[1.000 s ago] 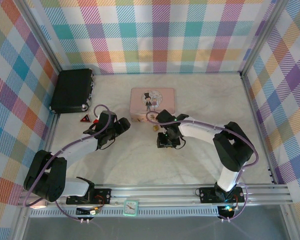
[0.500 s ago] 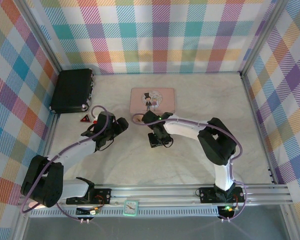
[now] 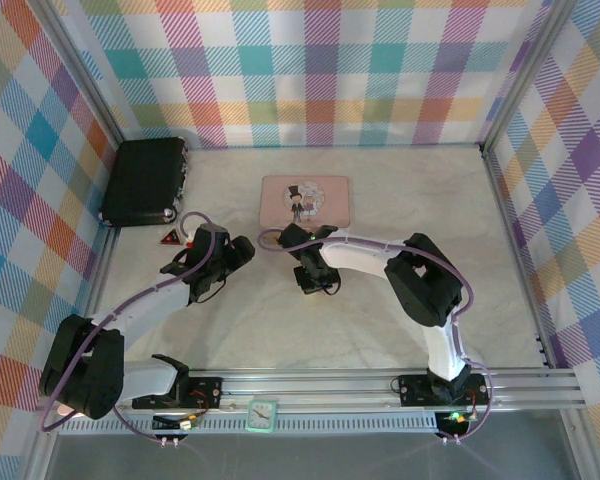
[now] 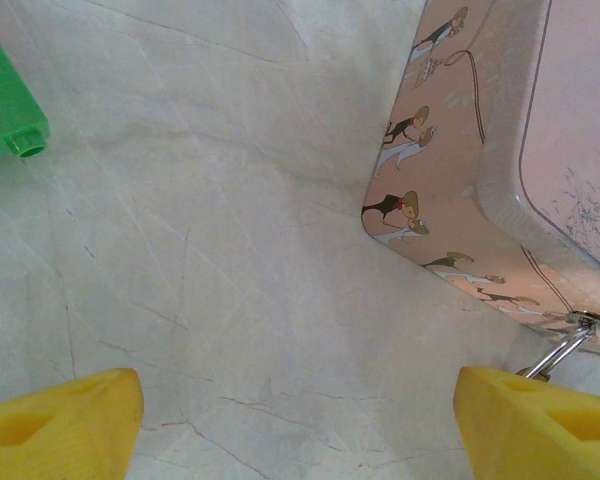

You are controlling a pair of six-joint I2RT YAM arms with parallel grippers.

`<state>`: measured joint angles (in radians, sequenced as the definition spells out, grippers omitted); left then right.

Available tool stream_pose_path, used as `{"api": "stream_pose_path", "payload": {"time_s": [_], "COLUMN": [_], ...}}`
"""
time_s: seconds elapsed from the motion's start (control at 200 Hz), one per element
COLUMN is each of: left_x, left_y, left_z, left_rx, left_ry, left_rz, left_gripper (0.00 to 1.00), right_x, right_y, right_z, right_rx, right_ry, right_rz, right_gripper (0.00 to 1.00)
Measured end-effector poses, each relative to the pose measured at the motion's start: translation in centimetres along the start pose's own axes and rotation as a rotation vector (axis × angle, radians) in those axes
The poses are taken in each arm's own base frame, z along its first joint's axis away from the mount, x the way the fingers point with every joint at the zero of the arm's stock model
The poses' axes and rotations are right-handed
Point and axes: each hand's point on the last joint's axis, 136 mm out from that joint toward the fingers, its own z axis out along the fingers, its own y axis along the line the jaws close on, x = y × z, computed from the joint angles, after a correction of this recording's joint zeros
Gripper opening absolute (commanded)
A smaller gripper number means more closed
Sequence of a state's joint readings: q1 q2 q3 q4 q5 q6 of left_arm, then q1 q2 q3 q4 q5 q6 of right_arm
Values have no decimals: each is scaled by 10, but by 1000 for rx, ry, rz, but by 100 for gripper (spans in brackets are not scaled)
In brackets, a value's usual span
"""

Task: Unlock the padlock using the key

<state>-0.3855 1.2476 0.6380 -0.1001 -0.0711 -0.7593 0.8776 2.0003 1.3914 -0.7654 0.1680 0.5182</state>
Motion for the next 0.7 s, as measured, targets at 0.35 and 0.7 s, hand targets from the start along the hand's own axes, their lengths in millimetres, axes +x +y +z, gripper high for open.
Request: {"api": "stream_pose_path", "payload": {"time_s": [0.35,0.7], "left_x": [2,21], "left_y": [-14,-57], "left_z": [0,-4], "left_rx": [66,216], "left_ry": [14,74], "left_rz": [16,55], "left_gripper": [79,80], "right_x": [-3,-35], "right_y": [-3,-29], "right_z": [-26,-95], "right_rx": [-94,-473], "right_ry": [-51,-207], "right_rz": [70,261], "right_gripper": [0,0]}}
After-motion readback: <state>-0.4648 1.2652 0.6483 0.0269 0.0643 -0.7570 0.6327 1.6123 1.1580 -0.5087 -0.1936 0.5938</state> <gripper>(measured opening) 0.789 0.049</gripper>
